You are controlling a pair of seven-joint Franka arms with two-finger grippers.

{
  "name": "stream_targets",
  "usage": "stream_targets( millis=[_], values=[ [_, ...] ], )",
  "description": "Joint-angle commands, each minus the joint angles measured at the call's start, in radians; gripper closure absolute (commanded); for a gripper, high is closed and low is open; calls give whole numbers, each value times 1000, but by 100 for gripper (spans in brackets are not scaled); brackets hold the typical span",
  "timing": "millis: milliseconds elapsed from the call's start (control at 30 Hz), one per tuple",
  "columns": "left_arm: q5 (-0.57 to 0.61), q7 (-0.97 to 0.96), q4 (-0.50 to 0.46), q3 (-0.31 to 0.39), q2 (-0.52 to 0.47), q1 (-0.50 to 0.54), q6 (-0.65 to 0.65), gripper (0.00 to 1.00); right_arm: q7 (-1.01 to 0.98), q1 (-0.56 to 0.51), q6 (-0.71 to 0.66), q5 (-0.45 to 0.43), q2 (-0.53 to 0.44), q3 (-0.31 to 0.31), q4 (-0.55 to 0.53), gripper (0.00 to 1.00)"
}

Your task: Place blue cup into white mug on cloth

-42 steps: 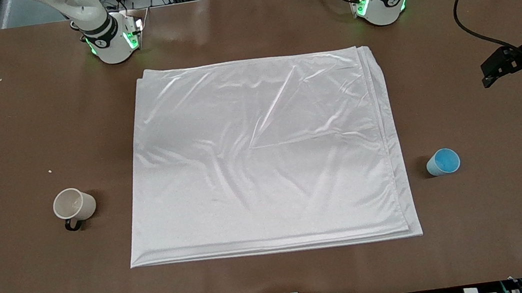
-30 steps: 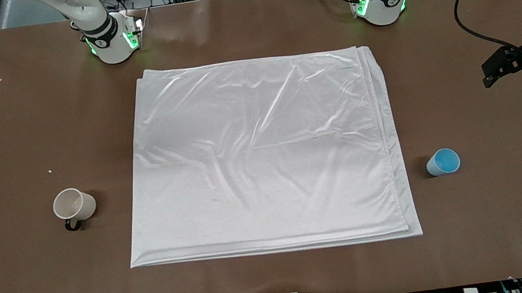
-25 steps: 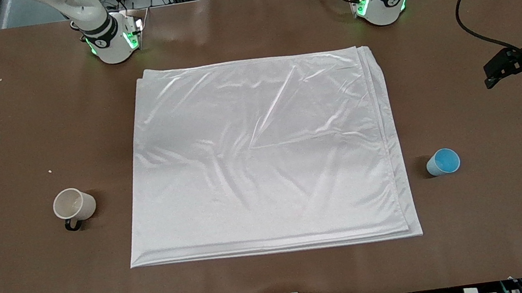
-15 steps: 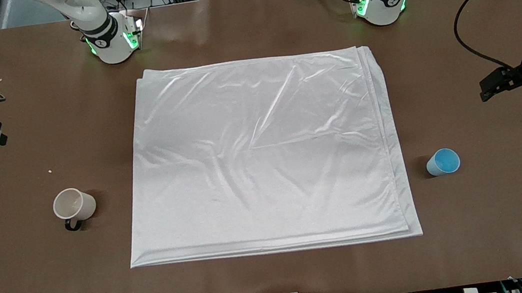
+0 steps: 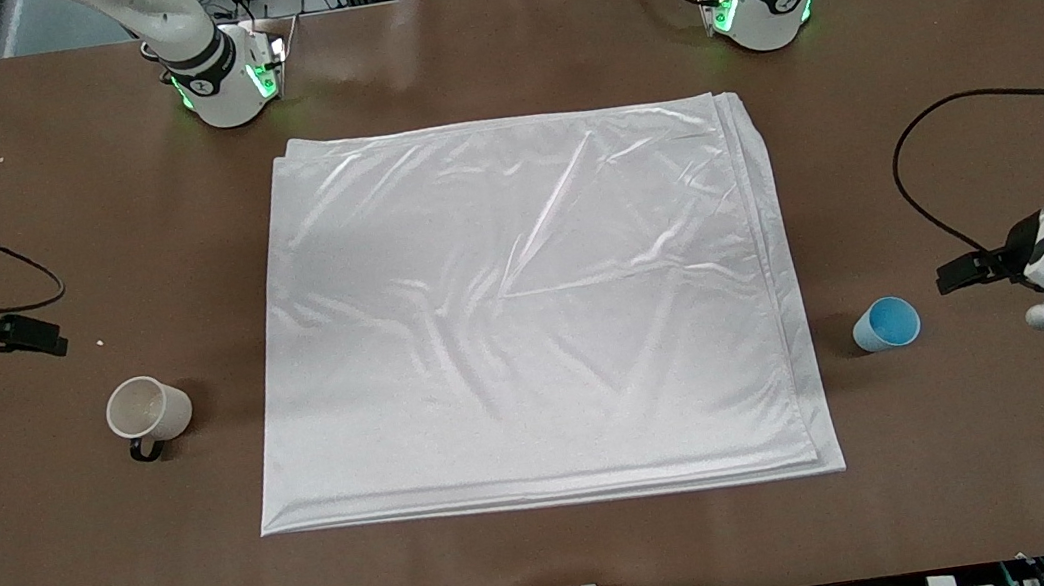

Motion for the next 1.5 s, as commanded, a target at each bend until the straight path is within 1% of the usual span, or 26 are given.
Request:
stream_targets(
  millis=[0, 167, 233, 467, 700, 867, 1000, 1333, 1467],
  values=[
    [21, -1, -9, -7, 60, -1, 94, 0, 11, -35, 54, 10, 95, 7, 42, 0],
    [21, -1, -45, -7, 101, 0, 193, 0, 11, -56, 137, 16, 171, 7, 42, 0],
    [21, -1, -57, -7, 109, 2, 212, 0, 11, -65, 166, 30, 194, 7, 42, 0],
    [21, -1, -77, -7, 144, 14, 260, 0, 11, -99, 262, 79, 286, 7, 42, 0],
    [21, -1, -78, -7, 183, 22, 277, 0, 10, -91, 335, 73, 382, 7, 45, 0],
    [21, -1, -80, -7, 195, 22, 283, 0, 11, -90, 379, 78, 451, 9, 78, 0],
    [21, -1, -88, -7, 197, 20, 292, 0, 10, -75, 381, 72, 471, 11, 79, 0],
    [21, -1, -161, -7, 200, 22, 399, 0, 10, -70, 413, 68, 491, 9, 79, 0],
    [21, -1, -174, -7, 201, 22, 419, 0, 8, -70, 414, 65, 500, 9, 79, 0]
  ],
)
